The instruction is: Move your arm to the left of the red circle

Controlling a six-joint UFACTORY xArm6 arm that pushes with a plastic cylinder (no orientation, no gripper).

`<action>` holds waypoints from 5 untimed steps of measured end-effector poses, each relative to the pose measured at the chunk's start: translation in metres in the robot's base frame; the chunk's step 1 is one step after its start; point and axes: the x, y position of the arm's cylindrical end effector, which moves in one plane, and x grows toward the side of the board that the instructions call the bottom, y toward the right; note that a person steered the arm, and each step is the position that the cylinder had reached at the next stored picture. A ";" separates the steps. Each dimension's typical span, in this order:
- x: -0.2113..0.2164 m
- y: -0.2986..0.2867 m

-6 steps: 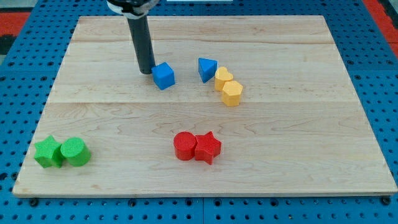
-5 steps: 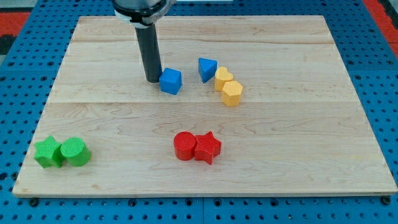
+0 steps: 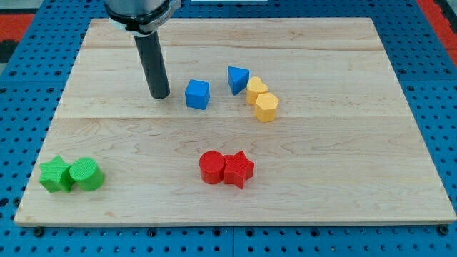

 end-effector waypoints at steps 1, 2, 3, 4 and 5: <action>0.000 0.000; 0.001 0.001; 0.000 0.000; 0.050 -0.025; 0.096 -0.027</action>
